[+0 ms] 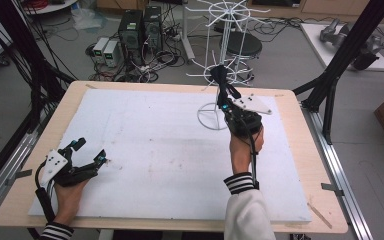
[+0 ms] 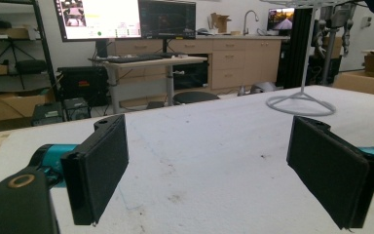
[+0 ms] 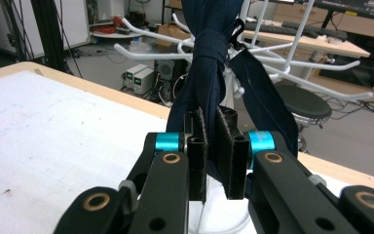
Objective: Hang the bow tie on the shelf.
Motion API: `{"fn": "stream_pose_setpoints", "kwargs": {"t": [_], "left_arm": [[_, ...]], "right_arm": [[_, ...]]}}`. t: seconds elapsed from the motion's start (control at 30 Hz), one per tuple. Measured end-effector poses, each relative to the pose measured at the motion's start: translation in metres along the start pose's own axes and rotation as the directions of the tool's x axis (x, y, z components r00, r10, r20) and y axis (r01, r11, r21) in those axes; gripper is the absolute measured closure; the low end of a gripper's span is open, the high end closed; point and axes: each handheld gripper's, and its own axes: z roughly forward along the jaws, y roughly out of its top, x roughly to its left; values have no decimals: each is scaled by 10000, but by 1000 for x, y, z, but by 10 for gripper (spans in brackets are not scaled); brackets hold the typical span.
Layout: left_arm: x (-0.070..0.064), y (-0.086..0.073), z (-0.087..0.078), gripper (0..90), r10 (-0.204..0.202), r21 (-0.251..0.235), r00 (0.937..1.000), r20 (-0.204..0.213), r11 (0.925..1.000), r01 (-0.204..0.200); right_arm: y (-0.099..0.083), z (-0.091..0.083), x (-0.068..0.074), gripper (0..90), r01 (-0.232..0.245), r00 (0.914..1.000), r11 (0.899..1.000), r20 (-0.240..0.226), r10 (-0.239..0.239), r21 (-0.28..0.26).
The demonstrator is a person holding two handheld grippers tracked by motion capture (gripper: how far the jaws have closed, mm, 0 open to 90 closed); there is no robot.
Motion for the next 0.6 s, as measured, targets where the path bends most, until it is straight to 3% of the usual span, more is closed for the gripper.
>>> {"fn": "stream_pose_setpoints", "kwargs": {"t": [0.6], "left_arm": [[0,0,0,157,1,-5,10000,5,10000,-1]], "right_arm": [[-8,13,-4,827,-117,9999,9990,-48,119,431]]}}
